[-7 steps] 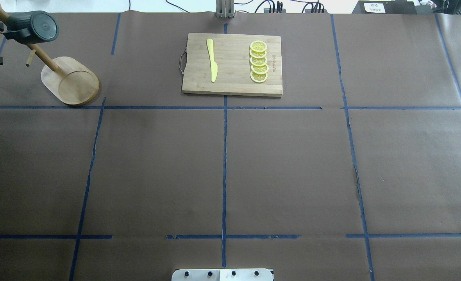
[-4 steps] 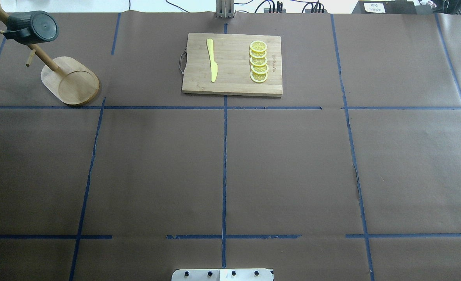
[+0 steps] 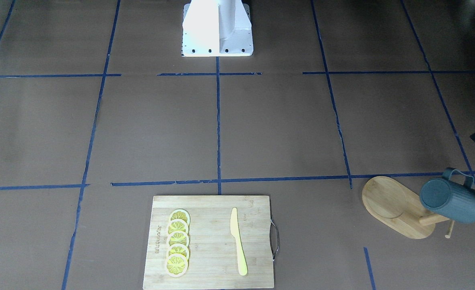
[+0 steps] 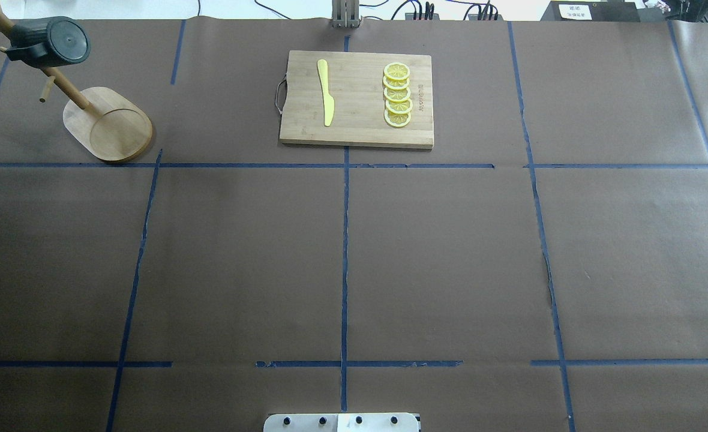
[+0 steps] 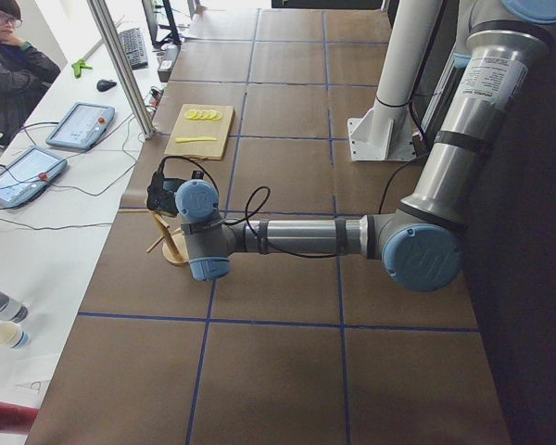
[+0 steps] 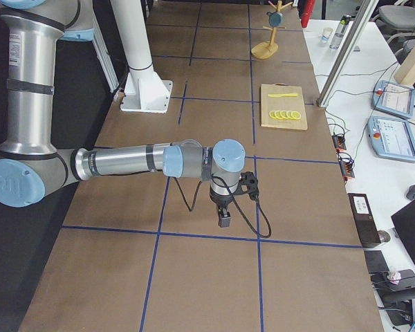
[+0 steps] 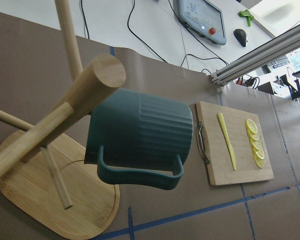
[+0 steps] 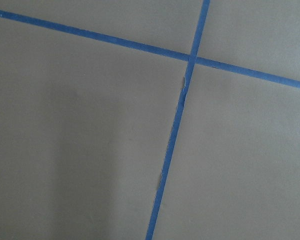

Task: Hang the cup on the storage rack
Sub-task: 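Open the left gripper and draw it back from the hung mug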

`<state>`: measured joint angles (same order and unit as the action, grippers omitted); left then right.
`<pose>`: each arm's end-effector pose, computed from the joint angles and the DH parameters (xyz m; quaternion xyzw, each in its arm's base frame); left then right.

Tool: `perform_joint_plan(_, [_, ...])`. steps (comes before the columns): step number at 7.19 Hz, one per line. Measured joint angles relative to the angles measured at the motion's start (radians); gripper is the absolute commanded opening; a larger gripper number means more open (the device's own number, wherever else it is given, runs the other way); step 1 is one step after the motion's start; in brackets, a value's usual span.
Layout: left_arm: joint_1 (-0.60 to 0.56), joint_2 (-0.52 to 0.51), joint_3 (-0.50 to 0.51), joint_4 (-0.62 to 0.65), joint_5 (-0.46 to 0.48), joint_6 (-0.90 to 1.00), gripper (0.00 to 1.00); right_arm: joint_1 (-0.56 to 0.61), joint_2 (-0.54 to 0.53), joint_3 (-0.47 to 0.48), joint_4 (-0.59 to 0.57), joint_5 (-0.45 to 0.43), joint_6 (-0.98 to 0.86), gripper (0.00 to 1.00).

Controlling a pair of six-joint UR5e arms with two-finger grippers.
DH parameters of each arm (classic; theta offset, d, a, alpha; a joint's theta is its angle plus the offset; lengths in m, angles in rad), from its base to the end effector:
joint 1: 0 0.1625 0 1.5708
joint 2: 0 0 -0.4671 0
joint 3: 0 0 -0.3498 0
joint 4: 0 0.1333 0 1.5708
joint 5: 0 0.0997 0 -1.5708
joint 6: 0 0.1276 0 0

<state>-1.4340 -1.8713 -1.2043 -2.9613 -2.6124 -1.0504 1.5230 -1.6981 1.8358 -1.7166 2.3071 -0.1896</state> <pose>0.0553 -0.5719 0.5507 0.2226 0.6236 -0.0271 0.7489 0.0291 -0.3879 0.6732 0.0217 -0.3593 -0.1090 0.9266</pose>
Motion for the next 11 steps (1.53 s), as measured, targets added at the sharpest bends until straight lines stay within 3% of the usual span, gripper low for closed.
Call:
perform_joint_plan(3, [-0.005,0.037,-0.001,0.262,0.154,0.526,1.0,-0.001,0.0,-0.005,0.0,0.0,-0.001,1.0])
perform_joint_plan(5, [-0.036,0.061,-0.002,0.474,0.182,0.805,1.0,-0.001,0.0,-0.006,0.0,0.0,-0.001,1.0])
perform_joint_plan(8, [-0.053,0.064,-0.039,0.851,0.284,1.042,1.0,0.0,0.0,-0.005,0.0,0.0,-0.001,1.0])
perform_joint_plan(11, [-0.1,0.101,-0.14,1.209,0.297,1.088,1.0,0.0,0.0,-0.005,0.001,-0.001,-0.001,1.0])
